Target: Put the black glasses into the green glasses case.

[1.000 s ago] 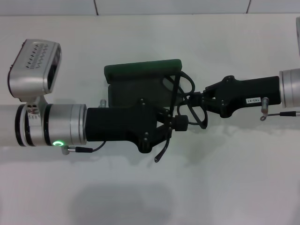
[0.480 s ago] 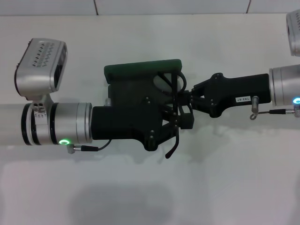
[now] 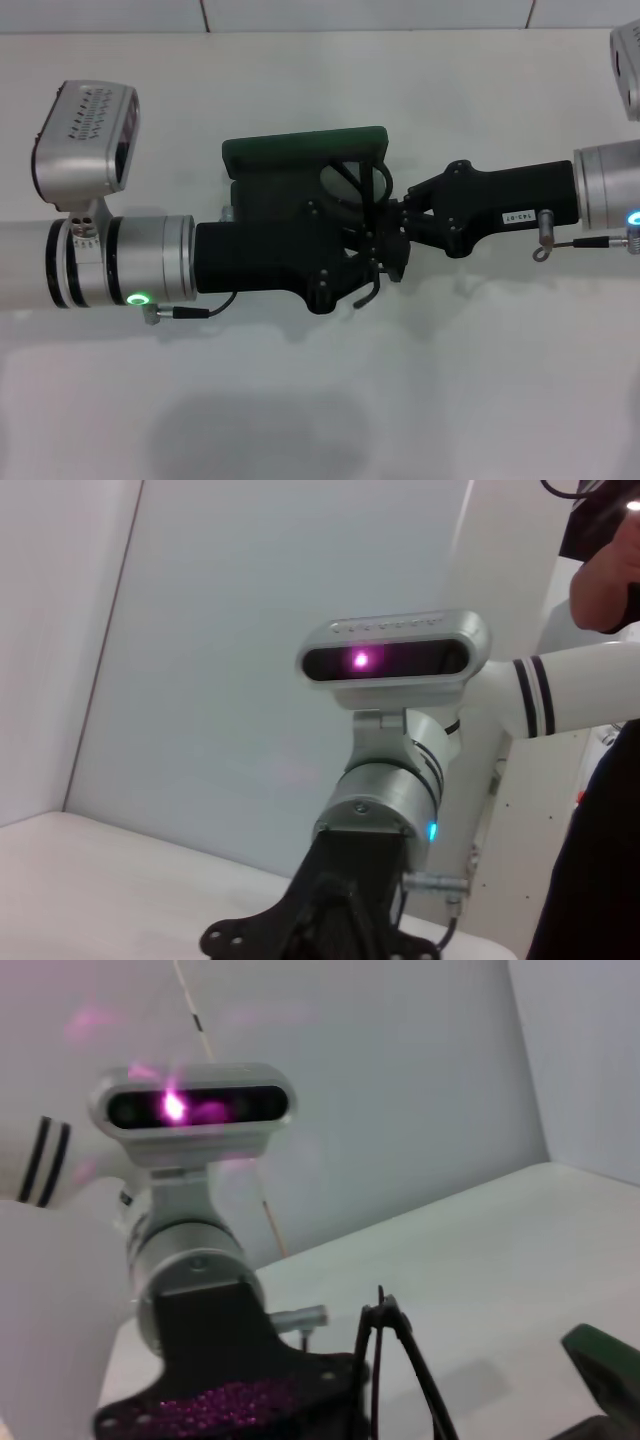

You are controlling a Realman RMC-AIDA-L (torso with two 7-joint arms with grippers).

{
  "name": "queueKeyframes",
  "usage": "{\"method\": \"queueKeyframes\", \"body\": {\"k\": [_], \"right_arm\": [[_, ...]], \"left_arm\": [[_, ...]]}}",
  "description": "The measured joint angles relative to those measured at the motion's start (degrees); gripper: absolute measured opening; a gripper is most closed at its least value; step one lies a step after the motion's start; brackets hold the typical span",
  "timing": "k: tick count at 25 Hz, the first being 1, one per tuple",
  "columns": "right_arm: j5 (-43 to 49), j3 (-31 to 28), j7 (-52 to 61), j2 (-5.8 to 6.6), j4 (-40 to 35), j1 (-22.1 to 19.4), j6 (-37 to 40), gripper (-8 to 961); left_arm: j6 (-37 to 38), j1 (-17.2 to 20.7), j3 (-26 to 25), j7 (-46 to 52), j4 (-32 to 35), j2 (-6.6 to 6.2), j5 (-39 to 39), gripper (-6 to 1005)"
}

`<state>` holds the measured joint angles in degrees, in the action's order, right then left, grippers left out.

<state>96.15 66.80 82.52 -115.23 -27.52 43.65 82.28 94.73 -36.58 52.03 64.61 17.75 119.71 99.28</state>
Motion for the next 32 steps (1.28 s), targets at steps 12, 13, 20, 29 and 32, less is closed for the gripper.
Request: {"method": "queueKeyframes", "body": {"k": [12,13,20,29,32], "right_arm": [[0.16,0.21,0.00,-0.06,0.02,-0.34,2.62,36],[0.15,0.17,0.00,-0.06,0.02,-0.36,2.75,36],[-0.04,-0.09,0.00,-0.09,0.02,-0.50,3.47,36],[-0.13,-0.20,0.01,-0.09,0.02,-0.57,3.75,36],[-0.18,-0.20,0.07,-0.09,0.02,-0.58,3.77,36]], "left_arm": [[-0.11,-0.04,0.00,-0.01,-0.01,0.00,0.00,37],[-0.11,-0.03,-0.01,-0.01,0.00,0.00,0.00,37],[-0.09,0.13,0.00,-0.01,0.00,0.00,0.00,38],[0.01,0.20,0.00,-0.01,0.01,0.00,0.04,41],[0.02,0.20,0.00,-0.01,0.00,0.00,0.05,41]]}}
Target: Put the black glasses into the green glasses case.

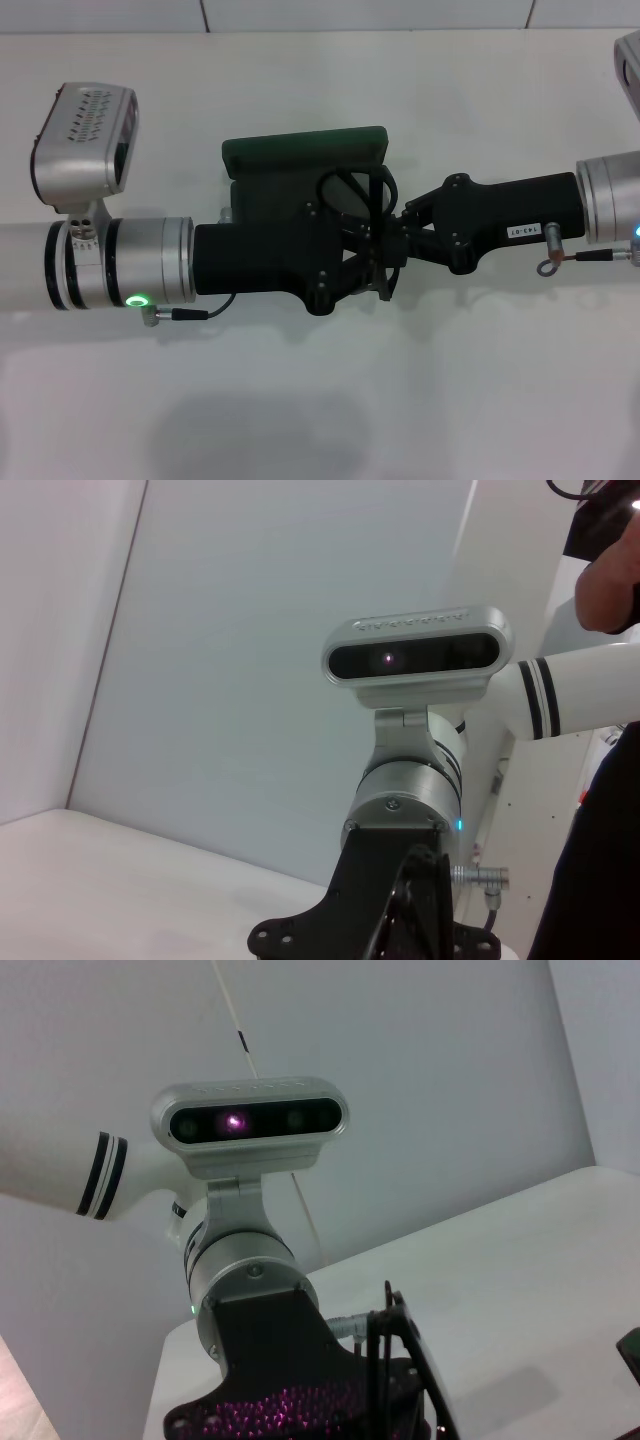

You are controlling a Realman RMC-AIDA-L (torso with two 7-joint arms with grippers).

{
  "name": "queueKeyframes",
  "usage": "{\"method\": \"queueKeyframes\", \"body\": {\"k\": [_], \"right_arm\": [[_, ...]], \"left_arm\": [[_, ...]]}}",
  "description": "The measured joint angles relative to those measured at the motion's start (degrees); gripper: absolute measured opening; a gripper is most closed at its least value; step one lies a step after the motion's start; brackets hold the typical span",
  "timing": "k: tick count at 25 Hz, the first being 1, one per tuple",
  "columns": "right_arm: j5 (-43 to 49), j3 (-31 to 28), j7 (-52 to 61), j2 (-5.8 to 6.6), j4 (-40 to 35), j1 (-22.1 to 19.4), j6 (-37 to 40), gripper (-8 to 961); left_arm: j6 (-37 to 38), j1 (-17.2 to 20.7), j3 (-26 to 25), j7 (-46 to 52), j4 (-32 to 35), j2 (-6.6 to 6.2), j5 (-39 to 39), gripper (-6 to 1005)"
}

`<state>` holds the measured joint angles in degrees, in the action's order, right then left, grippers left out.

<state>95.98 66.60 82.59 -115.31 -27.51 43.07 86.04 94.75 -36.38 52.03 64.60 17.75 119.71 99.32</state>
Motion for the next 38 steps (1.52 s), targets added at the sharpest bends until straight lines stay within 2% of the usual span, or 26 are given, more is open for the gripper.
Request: {"method": "queueKeyframes", "body": {"k": [10,19,22,23,24,27,32,33,34,38], "right_arm": [[-0.13,-0.37,0.03,0.00,0.01,-0.12,-0.61,36],[-0.20,-3.24,-0.23,-0.06,-1.23,-0.89,-6.37,35],[0.17,-2.81,-0.37,-0.08,-3.43,-0.70,-9.40,35],[0.39,-2.13,-0.39,-0.09,-4.84,-0.28,-11.03,35],[0.39,-2.13,-0.39,-0.09,-4.84,-0.28,-11.03,35],[0.88,0.09,-0.44,-0.09,-7.33,0.95,-13.56,35],[4.65,2.74,-0.38,-0.41,-8.65,4.99,-16.47,35],[4.95,5.38,-0.17,-0.55,-8.56,6.15,-18.95,35],[4.95,5.38,-0.17,-0.55,-8.56,6.15,-18.95,35],[4.46,11.82,-0.07,-0.83,-8.44,7.18,-23.55,35]], "left_arm": [[0.04,0.10,0.00,-0.22,0.01,0.00,-0.11,44],[0.14,1.00,0.00,-0.14,0.42,-0.26,-0.08,46],[-2.19,2.43,0.01,-0.31,0.67,-1.01,0.00,47],[-4.42,3.76,0.00,-0.20,1.34,-1.70,0.11,47],[-4.42,3.76,0.00,-0.20,1.34,-1.70,0.11,47],[-7.04,6.88,0.00,0.26,3.66,-2.66,0.38,48],[-9.48,11.55,-0.01,1.62,7.29,-3.97,0.35,49],[-9.98,12.73,-0.01,1.72,7.72,-4.33,0.36,49],[-9.98,12.73,-0.01,1.72,7.72,-4.33,0.36,49],[-10.02,14.01,0.00,1.74,7.84,-4.87,0.43,50]]}}
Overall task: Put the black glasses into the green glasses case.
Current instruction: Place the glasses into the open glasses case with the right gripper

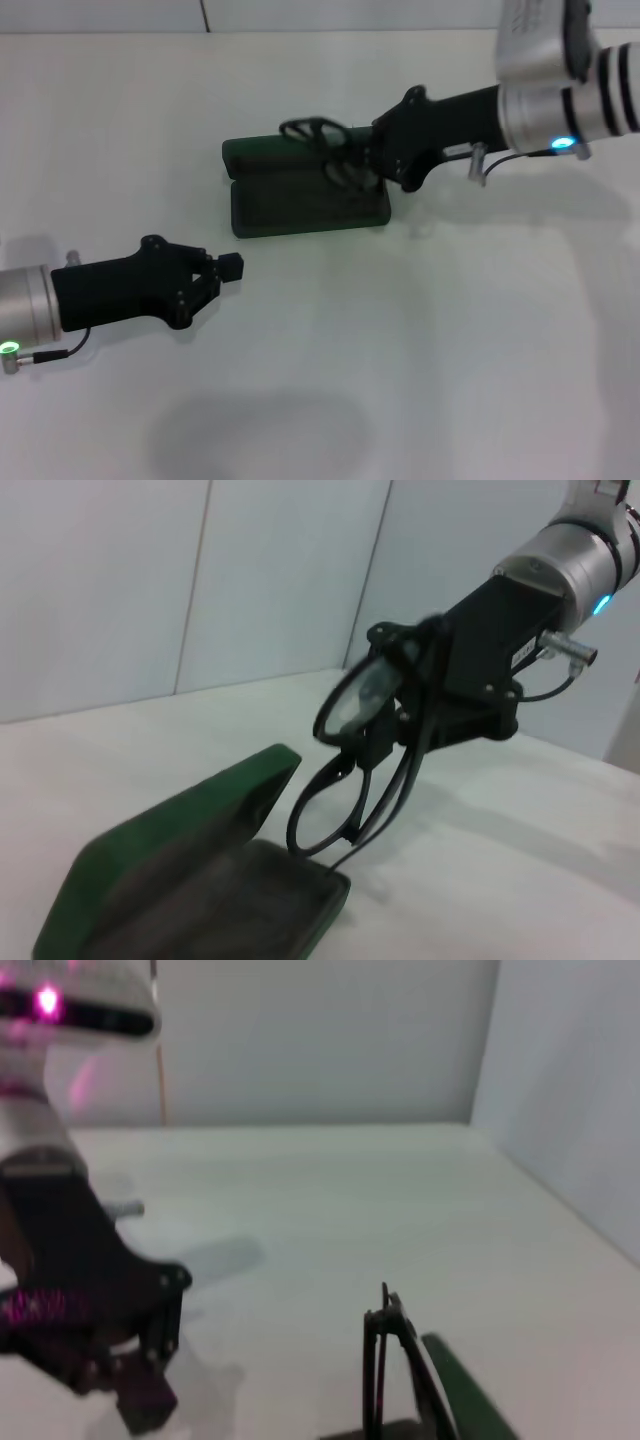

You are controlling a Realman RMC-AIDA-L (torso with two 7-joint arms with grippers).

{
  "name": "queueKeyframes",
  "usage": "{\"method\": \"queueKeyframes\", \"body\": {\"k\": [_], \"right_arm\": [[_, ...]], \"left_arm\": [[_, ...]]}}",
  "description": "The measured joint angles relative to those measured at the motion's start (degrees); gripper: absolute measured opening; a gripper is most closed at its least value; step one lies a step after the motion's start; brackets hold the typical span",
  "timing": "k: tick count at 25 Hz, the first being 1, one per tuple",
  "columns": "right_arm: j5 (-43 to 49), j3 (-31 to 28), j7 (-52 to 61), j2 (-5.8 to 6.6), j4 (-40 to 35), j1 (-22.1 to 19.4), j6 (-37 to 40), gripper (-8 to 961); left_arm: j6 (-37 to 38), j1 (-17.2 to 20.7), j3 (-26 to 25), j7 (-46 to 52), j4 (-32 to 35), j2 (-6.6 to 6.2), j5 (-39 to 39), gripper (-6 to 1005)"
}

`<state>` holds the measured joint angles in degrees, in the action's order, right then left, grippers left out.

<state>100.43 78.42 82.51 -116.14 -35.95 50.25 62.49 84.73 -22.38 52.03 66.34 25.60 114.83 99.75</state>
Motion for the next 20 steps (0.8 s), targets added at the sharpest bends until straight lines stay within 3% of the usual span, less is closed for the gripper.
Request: {"method": "queueKeyframes", "body": {"k": [5,20], "right_arm": [[-1.56,6.94,0.81,-0.05,-0.19,0.47,-4.72,35],[-1.69,8.33,1.06,-0.05,0.27,0.10,-7.82,35]], "left_arm": [[0.03,1.42,0.00,0.34,-0.02,-0.80,0.28,52],[0.21,1.17,0.35,0.05,-0.02,-0.52,0.28,55]]}}
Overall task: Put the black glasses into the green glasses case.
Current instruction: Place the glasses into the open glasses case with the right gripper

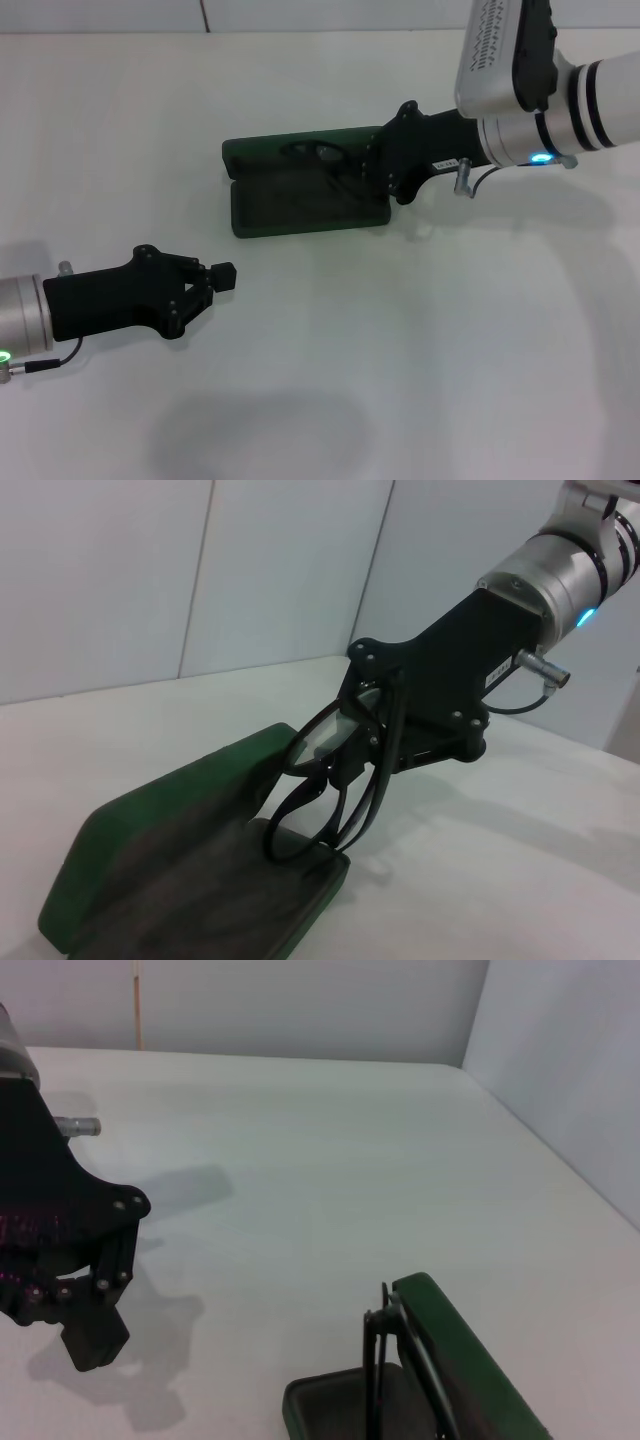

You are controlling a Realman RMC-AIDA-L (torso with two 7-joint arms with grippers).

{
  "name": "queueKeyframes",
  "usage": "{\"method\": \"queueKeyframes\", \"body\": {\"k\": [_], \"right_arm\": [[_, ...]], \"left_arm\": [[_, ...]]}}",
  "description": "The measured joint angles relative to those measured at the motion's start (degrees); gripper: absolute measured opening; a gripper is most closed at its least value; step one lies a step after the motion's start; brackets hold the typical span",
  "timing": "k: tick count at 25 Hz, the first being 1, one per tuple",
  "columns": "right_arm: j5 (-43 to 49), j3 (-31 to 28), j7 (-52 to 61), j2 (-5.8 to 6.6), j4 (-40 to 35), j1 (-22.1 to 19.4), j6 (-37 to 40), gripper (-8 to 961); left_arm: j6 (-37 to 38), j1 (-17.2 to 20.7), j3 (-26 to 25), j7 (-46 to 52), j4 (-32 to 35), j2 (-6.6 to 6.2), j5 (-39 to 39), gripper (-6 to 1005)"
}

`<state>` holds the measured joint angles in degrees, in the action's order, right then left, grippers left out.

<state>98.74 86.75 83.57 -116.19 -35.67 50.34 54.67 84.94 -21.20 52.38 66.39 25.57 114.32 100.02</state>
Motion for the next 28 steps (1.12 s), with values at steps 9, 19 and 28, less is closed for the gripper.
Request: {"method": "queueKeyframes", "body": {"k": [9,19,28], "right_arm": [[-1.87,0.32,0.01,0.00,-0.01,-0.10,-2.24,35],[-2.17,1.91,0.01,0.00,0.03,0.37,-3.19,35],[-2.94,1.93,-0.06,0.00,0.03,0.43,-3.61,110]], "left_arm": [[0.14,0.33,0.00,-0.03,0.00,0.11,-0.01,57],[0.14,0.37,0.00,-0.03,-0.25,0.21,0.53,60],[0.14,0.38,0.00,-0.11,-0.44,0.39,0.59,62]]}}
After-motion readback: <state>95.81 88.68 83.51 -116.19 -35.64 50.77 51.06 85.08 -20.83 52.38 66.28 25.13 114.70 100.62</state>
